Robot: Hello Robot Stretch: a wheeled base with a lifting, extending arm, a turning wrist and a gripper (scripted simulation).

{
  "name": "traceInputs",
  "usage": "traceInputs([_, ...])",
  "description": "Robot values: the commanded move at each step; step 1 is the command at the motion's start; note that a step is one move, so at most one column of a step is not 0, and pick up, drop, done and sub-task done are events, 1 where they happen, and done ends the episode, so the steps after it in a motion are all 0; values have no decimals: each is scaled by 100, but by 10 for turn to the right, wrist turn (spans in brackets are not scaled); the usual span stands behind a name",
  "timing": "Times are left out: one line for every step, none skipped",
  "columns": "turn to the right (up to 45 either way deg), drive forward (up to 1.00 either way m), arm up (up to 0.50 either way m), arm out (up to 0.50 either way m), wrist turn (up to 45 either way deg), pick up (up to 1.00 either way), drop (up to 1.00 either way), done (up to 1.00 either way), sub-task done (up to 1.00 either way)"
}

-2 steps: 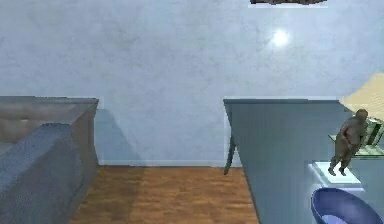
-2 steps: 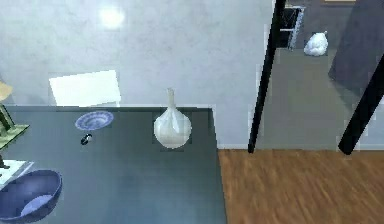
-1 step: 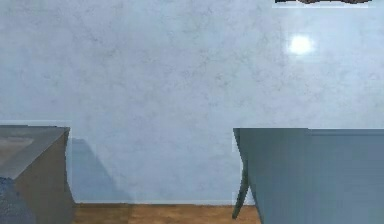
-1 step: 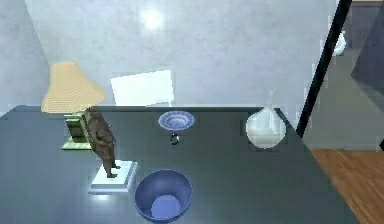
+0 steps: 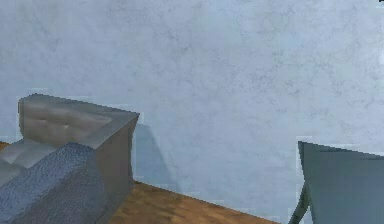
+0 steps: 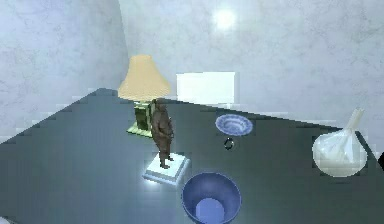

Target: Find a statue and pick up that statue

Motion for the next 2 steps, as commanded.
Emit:
traceInputs([0, 0, 50, 0, 0, 0, 0, 0, 0])
traceInputs([0, 0, 36, 0, 0, 0, 0, 0, 0])
